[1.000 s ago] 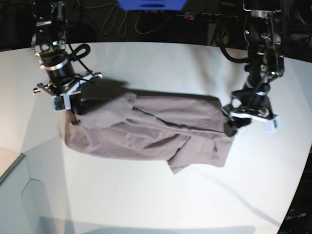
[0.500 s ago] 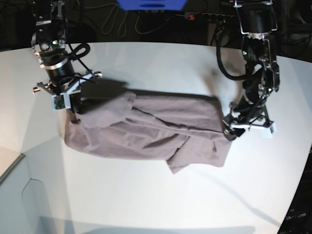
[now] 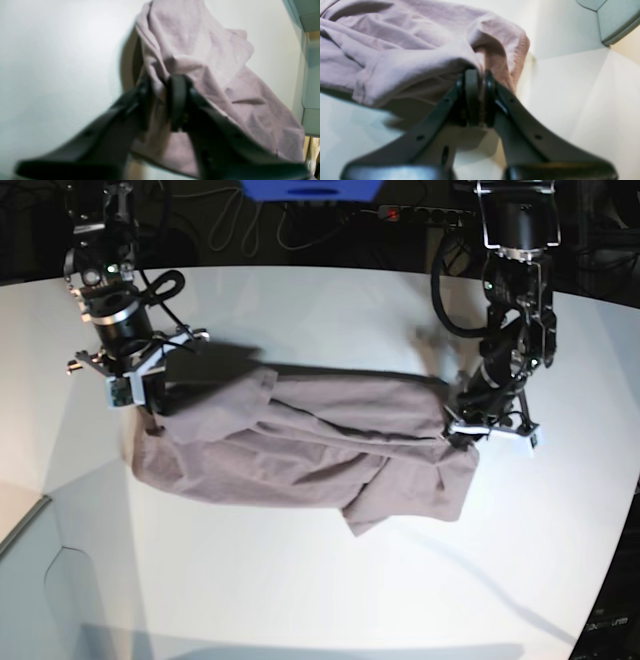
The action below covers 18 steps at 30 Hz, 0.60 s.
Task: Layout the t-shirt on the table in an organized manner, then fold the t-shirt properly
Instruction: 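Release the left gripper and move it back along the shirt edge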
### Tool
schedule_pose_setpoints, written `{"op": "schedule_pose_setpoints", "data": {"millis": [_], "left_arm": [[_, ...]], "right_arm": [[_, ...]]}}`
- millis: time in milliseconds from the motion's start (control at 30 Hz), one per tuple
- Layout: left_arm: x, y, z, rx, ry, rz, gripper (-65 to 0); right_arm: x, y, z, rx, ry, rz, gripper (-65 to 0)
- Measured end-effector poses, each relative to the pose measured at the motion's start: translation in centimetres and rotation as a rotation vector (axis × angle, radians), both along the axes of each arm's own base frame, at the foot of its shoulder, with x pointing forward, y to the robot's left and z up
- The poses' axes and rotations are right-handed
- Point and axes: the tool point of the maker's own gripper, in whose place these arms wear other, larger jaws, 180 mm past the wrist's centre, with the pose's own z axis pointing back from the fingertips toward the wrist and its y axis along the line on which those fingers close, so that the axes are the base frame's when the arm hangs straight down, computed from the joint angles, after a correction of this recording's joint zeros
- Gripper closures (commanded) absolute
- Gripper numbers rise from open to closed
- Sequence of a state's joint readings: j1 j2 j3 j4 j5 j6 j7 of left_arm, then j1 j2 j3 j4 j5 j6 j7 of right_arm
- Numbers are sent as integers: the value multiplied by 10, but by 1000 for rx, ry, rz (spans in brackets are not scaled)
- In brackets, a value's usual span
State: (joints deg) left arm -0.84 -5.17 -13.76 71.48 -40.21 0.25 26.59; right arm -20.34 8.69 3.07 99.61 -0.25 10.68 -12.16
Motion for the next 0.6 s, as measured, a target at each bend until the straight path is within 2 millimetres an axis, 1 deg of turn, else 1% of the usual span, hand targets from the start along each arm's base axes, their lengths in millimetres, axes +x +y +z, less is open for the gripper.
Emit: {"op": "schedule_pose_setpoints", "data": {"millis": [33,100,133,200,267,333,433,467,533,600], "left_arm": [[0,0,3,0,-5,-3,-4],[2,-1,13,6,-33,-7,0],[2,-3,19,7,-49,-9,-9],[-3,-8,32,0,-88,-7,0],[-13,-12,41,2,-111,-17,0],[-25,-13,53,20,-134,-23,0],[-35,-9,73,41,-184,-22,0],[-40,-7,77,43,-190,-15,0],[-54,-8,79,21,-196,-3,0],[-73,-10,64,1,-146,8,-1]], "right_arm": [[0,0,0,0,0,0,0],[0,0,0,1,0,0,0],[0,0,0,0,0,1,0],[0,0,0,0,0,0,0],[1,1,0,1,-2,1,0],[1,0,0,0,1,0,0],[1,-1,0,-1,-2,-3,0],[1,-1,1,-1,-2,-2,0],[1,-1,0,-1,-1,-3,0],[2,-1,2,-1,-8,-3,0]]}}
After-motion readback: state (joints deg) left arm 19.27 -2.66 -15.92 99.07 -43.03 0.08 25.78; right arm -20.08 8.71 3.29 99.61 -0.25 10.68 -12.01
